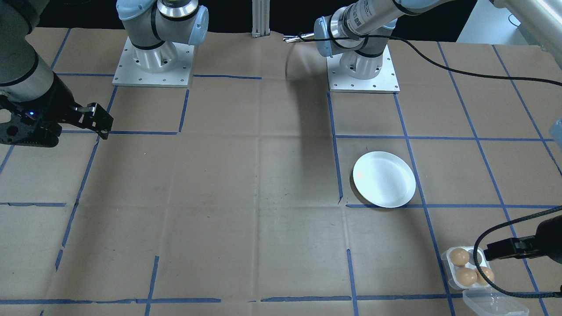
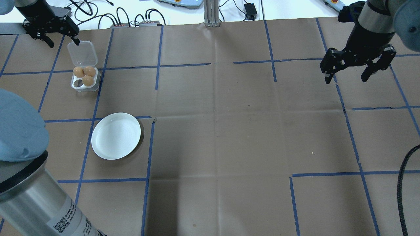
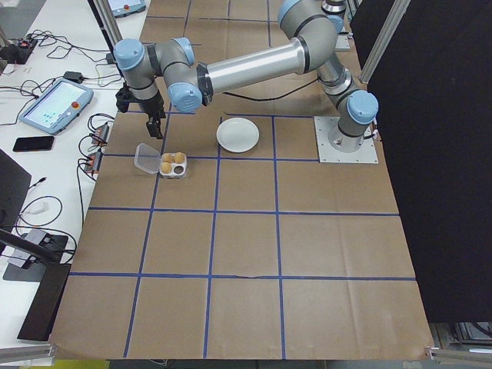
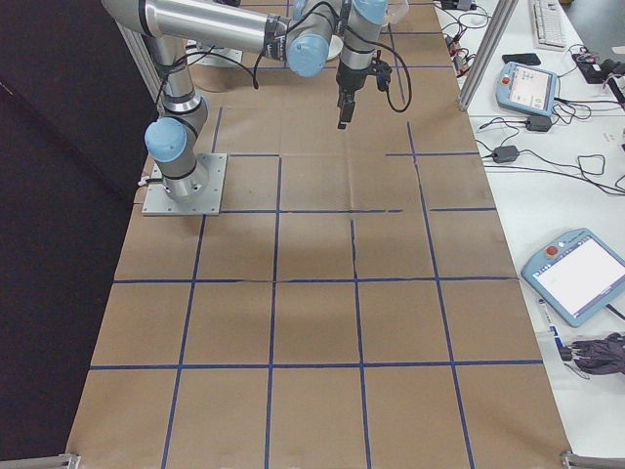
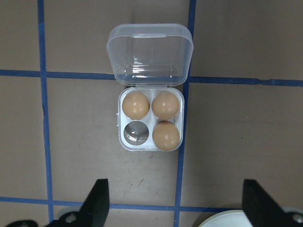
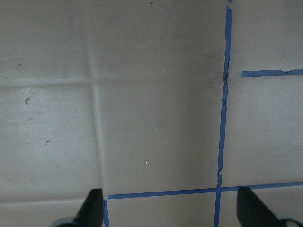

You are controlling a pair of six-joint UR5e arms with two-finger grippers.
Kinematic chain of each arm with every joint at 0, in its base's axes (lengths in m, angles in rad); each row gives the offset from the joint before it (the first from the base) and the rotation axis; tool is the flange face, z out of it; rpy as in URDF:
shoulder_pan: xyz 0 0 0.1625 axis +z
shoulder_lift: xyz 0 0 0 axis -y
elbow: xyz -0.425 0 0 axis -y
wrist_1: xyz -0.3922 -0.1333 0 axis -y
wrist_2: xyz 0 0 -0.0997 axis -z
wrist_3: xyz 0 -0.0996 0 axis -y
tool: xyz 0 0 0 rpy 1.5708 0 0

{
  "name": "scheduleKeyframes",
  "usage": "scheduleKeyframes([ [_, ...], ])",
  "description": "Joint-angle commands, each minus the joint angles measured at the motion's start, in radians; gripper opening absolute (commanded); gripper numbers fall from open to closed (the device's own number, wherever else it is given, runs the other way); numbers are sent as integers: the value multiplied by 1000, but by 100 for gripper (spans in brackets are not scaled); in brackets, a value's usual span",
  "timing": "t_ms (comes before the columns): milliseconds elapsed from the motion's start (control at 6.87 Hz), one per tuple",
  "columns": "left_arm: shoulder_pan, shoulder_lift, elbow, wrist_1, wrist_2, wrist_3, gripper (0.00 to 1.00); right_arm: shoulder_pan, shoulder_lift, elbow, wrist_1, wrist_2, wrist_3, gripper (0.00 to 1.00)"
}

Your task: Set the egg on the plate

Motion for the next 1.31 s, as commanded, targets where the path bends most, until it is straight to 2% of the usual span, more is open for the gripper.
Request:
scheduleKeyframes([
  [0,-4,-49,-36,29,1,-1,99,0,0,0,-1,0,0,100],
  [291,-2,-44,-148,107,1,-3,95,0,0,0,1,0,0,100],
  [582,4,-23,-292,272,4,12,95,0,0,0,-1,0,0,100],
  [873,8,-21,-404,482,89,60,98,0,0,0,1,0,0,100],
  [1164,8,2,-421,485,91,58,98,0,0,0,1,0,0,100],
])
